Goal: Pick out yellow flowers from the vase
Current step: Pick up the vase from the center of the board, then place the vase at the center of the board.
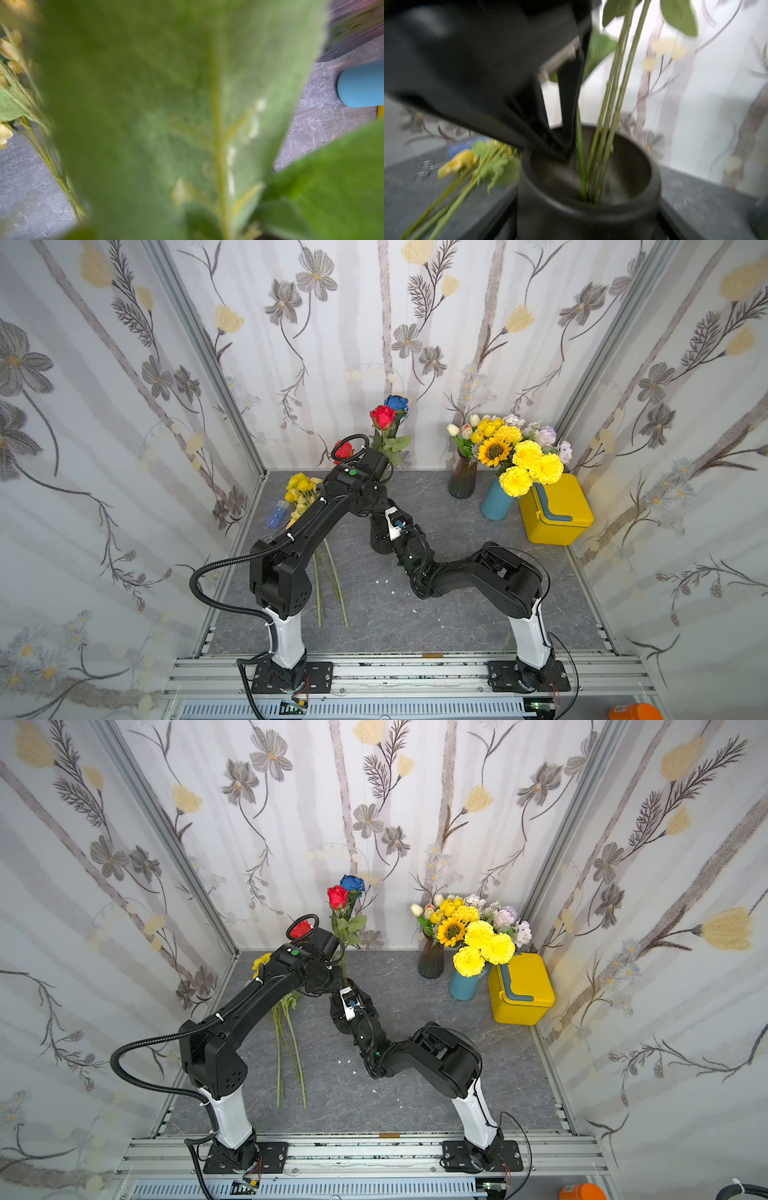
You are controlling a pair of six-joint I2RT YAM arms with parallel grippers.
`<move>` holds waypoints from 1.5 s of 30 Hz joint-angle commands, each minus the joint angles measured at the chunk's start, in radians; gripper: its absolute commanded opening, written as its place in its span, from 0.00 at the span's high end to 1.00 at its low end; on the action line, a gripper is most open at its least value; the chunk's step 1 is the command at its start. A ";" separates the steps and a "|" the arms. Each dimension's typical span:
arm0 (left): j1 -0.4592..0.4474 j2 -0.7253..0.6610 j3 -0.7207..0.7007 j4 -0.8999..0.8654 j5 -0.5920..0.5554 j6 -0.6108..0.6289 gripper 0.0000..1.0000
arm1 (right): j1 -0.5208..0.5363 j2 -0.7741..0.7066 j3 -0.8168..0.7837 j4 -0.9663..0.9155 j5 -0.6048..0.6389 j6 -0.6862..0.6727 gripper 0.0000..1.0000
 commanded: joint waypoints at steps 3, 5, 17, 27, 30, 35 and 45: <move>-0.005 0.044 0.019 -0.079 0.033 0.031 0.83 | 0.015 0.002 0.019 0.038 -0.059 -0.044 0.18; -0.005 0.043 0.027 -0.082 0.025 0.031 0.87 | 0.016 -0.002 0.016 0.039 -0.040 -0.042 0.16; 0.028 0.027 0.137 -0.113 -0.098 0.076 1.00 | 0.008 -0.177 -0.119 0.057 -0.096 0.076 0.00; 0.174 0.048 0.228 -0.126 -0.219 0.164 1.00 | 0.007 -0.451 -0.309 -0.067 -0.098 0.171 0.00; 0.212 0.087 0.276 -0.133 -0.230 0.179 1.00 | 0.006 -0.517 -0.308 -0.180 -0.074 0.170 0.00; 0.234 0.136 0.320 -0.139 -0.221 0.202 1.00 | -0.015 -0.487 -0.315 -0.164 -0.148 0.135 0.00; 0.253 0.097 0.261 -0.122 -0.178 0.244 1.00 | -0.127 -0.123 0.010 -0.178 -0.452 0.054 0.00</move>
